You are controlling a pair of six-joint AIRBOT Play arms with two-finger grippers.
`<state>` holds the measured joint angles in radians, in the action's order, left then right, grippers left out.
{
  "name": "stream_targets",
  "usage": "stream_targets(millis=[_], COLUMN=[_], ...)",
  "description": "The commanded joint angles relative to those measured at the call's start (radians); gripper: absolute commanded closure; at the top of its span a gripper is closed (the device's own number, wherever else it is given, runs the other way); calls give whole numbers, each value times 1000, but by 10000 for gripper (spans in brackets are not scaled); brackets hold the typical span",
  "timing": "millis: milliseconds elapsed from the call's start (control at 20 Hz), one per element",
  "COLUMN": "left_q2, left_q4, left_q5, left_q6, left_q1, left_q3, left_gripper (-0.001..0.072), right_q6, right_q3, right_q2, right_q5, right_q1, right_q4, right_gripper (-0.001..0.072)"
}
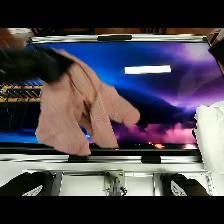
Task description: Fold the shirts.
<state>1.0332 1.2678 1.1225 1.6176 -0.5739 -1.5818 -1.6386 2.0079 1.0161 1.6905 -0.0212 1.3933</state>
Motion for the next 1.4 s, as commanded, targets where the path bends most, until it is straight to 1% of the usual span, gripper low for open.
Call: stream_targets(millis=[0,50,100,150,200,250,300,350,400,450,550,600,650,700,800,850,900,950,1000,1050,1100,1200,1350], left_q2=[-2,17,41,64,82,85,82,76,74,74,74,71,61,45,-6,-37,-61,-74,-77,-72,-64,-32,60], left_q4=[-1,-1,-3,-6,-10,-9,-8,-8,-6,9,51,60,59,56,56,55,50,39,12,-31,-60,-107,-182], left_q5=[-209,-283,-311,-302,-278,-264,-236,-192,-121,-16,225,332,416,468,473,451,426,404,381,344,298,202,80], left_q6=[134,161,182,207,212,210,209,201,170,140,91,65,53,51,35,23,5,-6,-17,-42,-47,-56,-114], left_q1=[-177,-211,-231,-234,-229,-215,-195,-163,-122,-67,68,144,225,294,372,397,412,423,431,433,432,432,431], left_q3=[326,401,451,469,465,454,433,399,356,301,203,177,179,208,337,434,535,623,700,769,820,888,911], left_gripper=[681,680,679,678,604,340,43,0,0,0,1,1,1,1,4,38,178,185,172,93,43,44,57], right_q6=[-17,-18,-18,-19,-21,-22,-22,-14,3,20,92,127,123,117,126,144,166,192,211,228,240,267,283], right_q3=[-55,-80,-107,-138,-179,-224,-278,-328,-375,-409,-460,-489,-533,-584,-719,-793,-862,-929,-997,-1052,-1102,-1168,-1191], right_q2=[-65,-66,-66,-66,-66,-66,-66,-64,-57,-45,-20,-12,-11,-11,-11,-11,-11,-11,-11,-11,-11,-3,43], right_q5=[168,167,164,151,135,121,104,90,83,88,134,158,143,127,112,104,90,75,54,30,6,-24,-32], right_q1=[0,0,0,0,0,0,0,0,0,0,1,1,3,14,35,44,54,68,85,100,116,140,143], right_q4=[-4,-9,-7,-2,-2,-8,-32,-77,-119,-136,-81,12,106,144,113,108,100,80,47,10,-31,-103,-140], right_gripper=[172,172,172,172,171,168,164,162,34,22,22,22,27,29,29,29,29,29,29,29,29,30,30])
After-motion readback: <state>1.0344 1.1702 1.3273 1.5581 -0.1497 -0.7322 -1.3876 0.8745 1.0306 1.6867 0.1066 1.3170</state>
